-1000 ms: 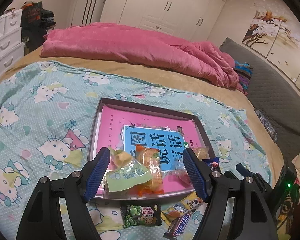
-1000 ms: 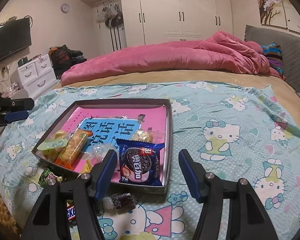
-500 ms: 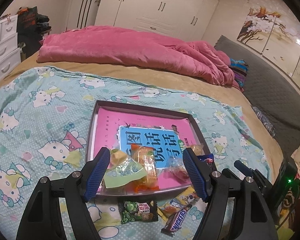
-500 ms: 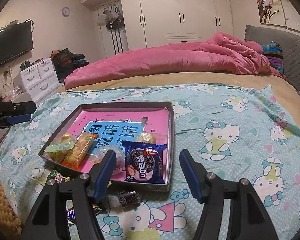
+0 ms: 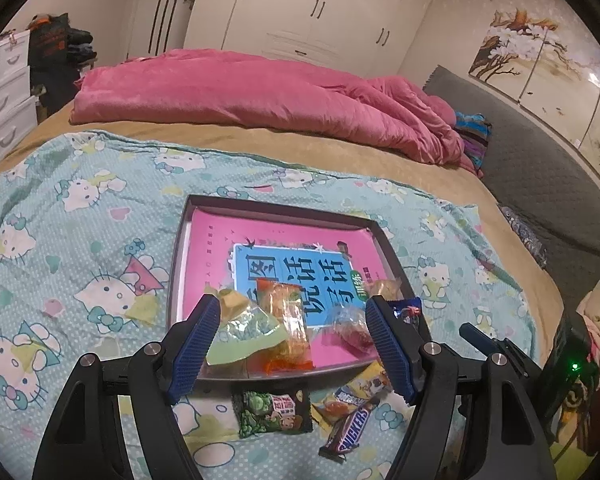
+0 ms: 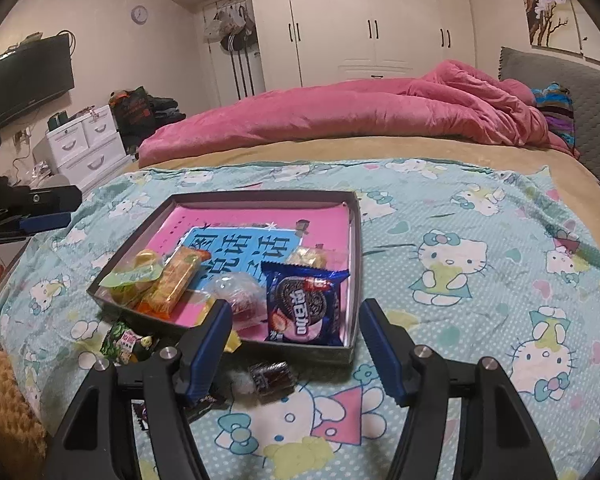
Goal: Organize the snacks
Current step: 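Withdraw both open tools from the tray toward the loose snacks beside it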
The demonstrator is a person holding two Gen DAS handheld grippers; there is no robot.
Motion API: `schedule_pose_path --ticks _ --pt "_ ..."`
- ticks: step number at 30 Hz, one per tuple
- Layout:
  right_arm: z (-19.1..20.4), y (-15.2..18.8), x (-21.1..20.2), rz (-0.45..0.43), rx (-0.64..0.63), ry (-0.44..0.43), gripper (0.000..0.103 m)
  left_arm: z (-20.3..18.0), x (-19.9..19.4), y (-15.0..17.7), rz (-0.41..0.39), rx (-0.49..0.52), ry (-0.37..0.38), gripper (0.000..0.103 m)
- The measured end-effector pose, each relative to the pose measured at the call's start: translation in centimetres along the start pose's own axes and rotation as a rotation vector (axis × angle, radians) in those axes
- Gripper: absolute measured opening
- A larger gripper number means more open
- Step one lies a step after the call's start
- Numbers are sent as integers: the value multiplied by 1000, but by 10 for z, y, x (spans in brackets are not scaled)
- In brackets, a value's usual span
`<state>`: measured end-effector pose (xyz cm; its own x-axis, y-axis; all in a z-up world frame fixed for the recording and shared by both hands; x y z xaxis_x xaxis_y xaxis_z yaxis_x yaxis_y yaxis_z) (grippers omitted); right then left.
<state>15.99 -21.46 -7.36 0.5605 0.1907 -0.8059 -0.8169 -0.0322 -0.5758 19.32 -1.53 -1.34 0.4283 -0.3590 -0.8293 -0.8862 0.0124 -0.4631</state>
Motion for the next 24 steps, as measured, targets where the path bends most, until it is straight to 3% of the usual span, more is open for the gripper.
schedule_pose_path --ticks 9,13,24 --pt "12 6 -5 7 -34 -13 66 -9 1 9 8 25 -19 79" --pt "13 6 -6 5 -37 -20 74 -16 2 14 14 48 -7 79" --pt "14 9 -10 8 -41 -21 76 -36 13 30 72 109 16 79"
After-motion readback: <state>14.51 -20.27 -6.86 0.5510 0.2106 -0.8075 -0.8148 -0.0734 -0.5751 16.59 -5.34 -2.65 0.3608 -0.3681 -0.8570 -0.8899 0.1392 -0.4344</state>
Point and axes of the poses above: each gripper's, at about its wrist camera, not at the fingertips, and x roughly the way its jaws point, z to its left, y to its underside, the point moved 10 cm from there along x, roughly the way its jaws point, and after that the axes turned 15 degrees about z, right-handed, at the moved point
